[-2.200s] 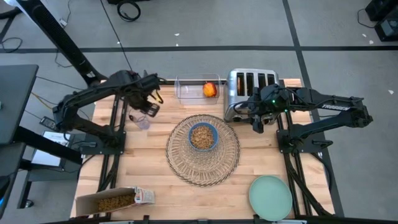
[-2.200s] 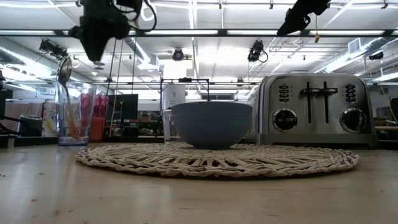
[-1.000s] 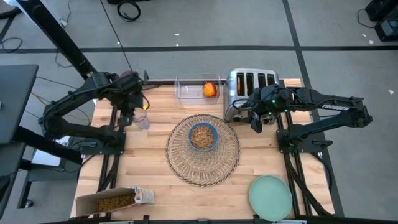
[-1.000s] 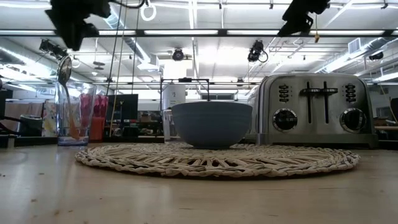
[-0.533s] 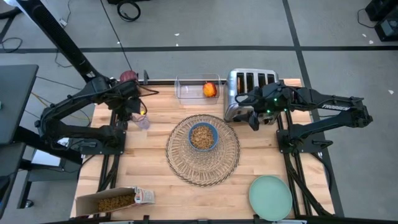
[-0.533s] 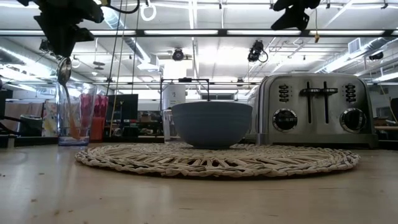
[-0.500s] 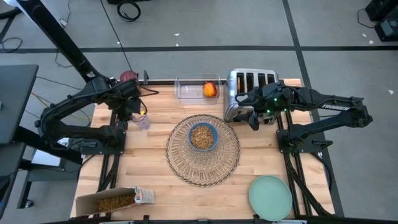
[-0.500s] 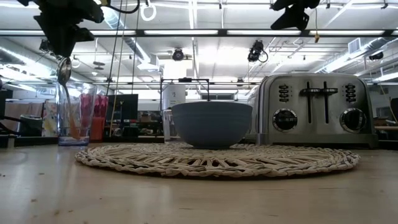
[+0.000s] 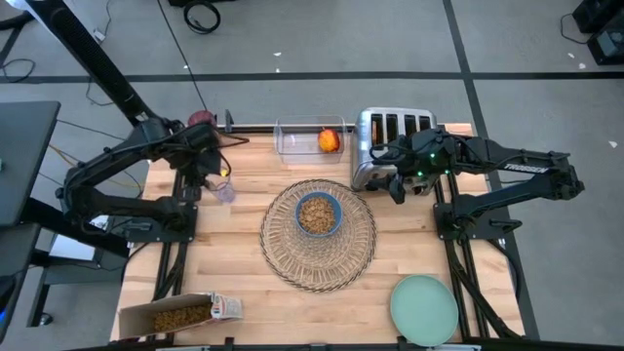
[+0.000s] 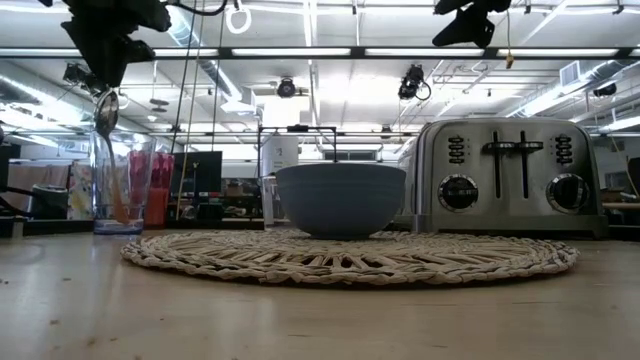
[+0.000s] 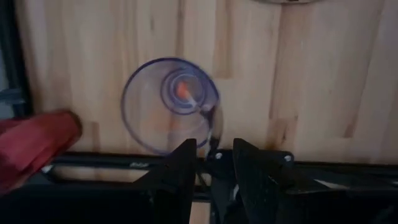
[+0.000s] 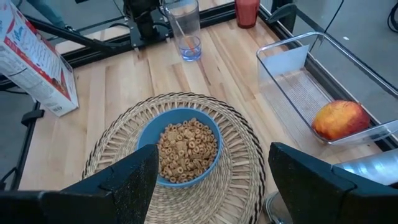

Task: Arrange a breakfast setting
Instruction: Put the orange spoon to the right of the blue bowl on the brown placemat

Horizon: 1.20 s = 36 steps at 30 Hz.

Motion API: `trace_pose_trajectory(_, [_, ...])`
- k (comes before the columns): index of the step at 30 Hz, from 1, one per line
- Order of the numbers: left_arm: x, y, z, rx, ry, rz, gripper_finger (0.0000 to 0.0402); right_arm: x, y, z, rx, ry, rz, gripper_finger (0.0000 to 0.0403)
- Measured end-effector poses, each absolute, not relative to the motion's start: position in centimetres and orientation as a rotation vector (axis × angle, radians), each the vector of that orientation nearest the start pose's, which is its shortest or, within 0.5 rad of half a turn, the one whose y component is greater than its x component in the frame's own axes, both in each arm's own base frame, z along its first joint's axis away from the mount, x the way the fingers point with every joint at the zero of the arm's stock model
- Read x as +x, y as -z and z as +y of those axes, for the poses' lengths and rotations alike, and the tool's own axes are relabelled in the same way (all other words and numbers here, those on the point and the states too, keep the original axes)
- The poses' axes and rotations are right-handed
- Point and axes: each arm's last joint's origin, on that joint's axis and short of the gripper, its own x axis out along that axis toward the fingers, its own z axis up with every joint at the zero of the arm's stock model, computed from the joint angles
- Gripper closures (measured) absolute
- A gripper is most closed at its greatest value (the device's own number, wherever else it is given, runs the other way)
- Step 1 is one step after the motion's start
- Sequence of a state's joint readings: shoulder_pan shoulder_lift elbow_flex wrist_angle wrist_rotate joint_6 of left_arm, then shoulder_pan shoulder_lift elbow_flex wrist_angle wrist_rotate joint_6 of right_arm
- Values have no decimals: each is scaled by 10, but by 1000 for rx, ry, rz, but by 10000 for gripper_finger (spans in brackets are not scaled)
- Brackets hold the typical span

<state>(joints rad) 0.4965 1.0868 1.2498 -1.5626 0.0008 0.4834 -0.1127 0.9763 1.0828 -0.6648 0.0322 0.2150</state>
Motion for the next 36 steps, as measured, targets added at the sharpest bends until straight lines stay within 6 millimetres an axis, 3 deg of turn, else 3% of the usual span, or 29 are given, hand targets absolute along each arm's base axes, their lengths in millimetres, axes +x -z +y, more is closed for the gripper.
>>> trace_pose_trajectory(8, [131,-317,71,32,-50,1464,288,193,-355,-23,225,199,553,96])
trace_pose_trajectory(20, [135,-314,73,44,-63,1430,290,196,-355,-23,223,195,540,96])
trace_pose_trajectory(36, [136,-314,73,25,-54,1421,362,197,-356,-23,201,187,528,96])
